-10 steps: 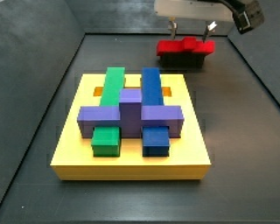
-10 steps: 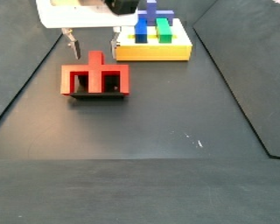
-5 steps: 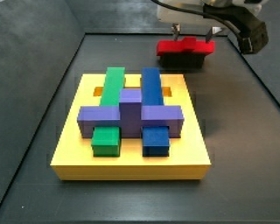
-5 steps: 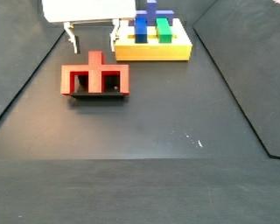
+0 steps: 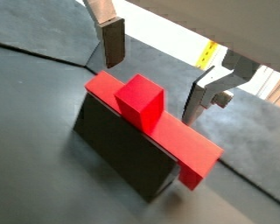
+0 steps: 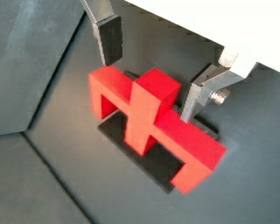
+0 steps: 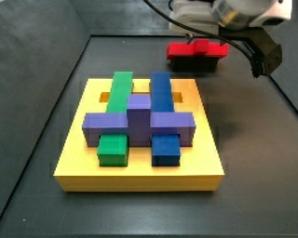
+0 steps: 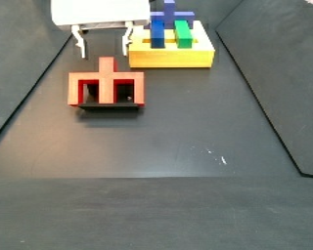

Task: Pick up the red object. Move up. Place the red object on the fixture. Regrasp the red object. Move to above the board. Insert the red object.
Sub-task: Regrasp the red object.

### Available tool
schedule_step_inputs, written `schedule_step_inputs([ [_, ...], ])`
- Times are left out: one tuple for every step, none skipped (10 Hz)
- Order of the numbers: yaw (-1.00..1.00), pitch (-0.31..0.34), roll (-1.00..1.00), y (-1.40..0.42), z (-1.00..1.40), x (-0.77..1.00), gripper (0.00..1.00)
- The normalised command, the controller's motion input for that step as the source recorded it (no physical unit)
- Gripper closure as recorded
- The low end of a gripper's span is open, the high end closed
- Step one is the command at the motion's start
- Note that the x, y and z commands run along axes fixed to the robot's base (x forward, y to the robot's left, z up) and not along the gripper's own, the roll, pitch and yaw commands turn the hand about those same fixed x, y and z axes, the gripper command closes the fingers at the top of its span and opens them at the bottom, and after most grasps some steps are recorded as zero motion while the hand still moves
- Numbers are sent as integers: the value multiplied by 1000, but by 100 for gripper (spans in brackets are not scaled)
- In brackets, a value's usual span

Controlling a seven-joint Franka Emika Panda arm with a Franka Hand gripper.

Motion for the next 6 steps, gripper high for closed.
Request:
schedule_step_inputs([
  [34, 0, 517, 0, -137, -91, 0],
  [0, 0, 466, 0, -100, -129, 0],
  [-51, 14, 546, 0, -91, -171, 0],
  [-109, 6, 609, 0, -83, -40, 0],
  [-100, 0, 591, 0, -140, 0, 0],
  [-60, 0, 374, 0, -189, 0, 0],
])
